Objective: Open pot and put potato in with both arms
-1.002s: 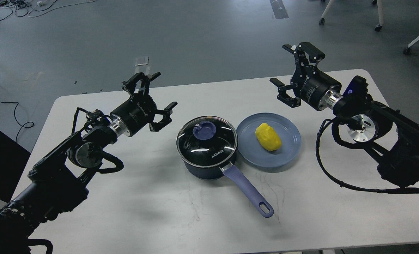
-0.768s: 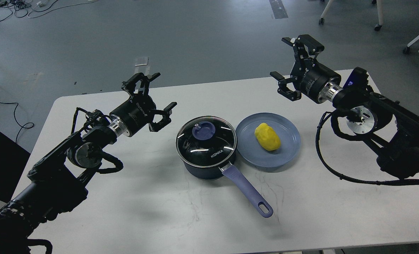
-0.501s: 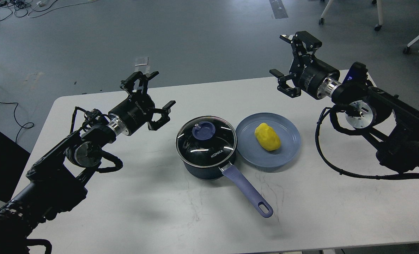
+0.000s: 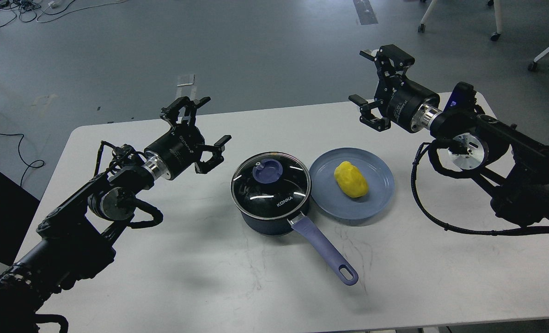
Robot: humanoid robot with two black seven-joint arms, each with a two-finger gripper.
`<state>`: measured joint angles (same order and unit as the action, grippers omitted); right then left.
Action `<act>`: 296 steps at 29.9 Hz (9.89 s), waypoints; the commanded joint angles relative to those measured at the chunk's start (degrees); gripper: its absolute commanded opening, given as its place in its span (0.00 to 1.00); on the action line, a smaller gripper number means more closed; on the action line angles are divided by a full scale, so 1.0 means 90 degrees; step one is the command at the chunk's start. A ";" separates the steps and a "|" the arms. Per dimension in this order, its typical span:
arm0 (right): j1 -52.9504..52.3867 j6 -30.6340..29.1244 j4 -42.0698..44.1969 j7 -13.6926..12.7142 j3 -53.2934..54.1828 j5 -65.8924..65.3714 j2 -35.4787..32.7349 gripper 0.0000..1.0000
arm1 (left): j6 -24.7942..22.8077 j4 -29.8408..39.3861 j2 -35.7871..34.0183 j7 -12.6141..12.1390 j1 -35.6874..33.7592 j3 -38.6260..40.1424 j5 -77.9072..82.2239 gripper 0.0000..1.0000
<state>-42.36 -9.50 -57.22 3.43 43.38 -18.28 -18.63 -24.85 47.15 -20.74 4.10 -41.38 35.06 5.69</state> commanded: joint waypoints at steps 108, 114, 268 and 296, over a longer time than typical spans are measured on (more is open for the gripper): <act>0.1386 0.0088 0.0166 -0.0547 0.1147 0.0420 -0.0840 1.00 | 0.4167 0.1510 -0.0508 0.2591 -0.0656 -0.2480 1.2629 0.94; 0.1435 0.0079 0.0156 -0.0527 0.1137 0.0420 -0.0898 1.00 | 0.4177 0.1363 -0.0499 0.2591 -0.0665 -0.2773 1.2590 0.92; 0.0595 0.0010 -0.0175 -0.0411 0.0219 -0.0193 -0.1152 1.00 | 0.1484 0.1383 -0.2316 0.0973 -0.2277 -0.2140 0.1803 0.99; -0.0869 0.0078 -0.0303 0.0420 -0.2631 -0.4244 -0.1084 1.00 | 0.1247 0.1119 -0.0928 -0.0339 -0.0851 -0.0117 0.0315 0.99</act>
<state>-49.14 -9.19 -60.12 5.91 23.65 -50.04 -28.73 -13.66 57.13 -28.89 0.86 -49.26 34.10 8.41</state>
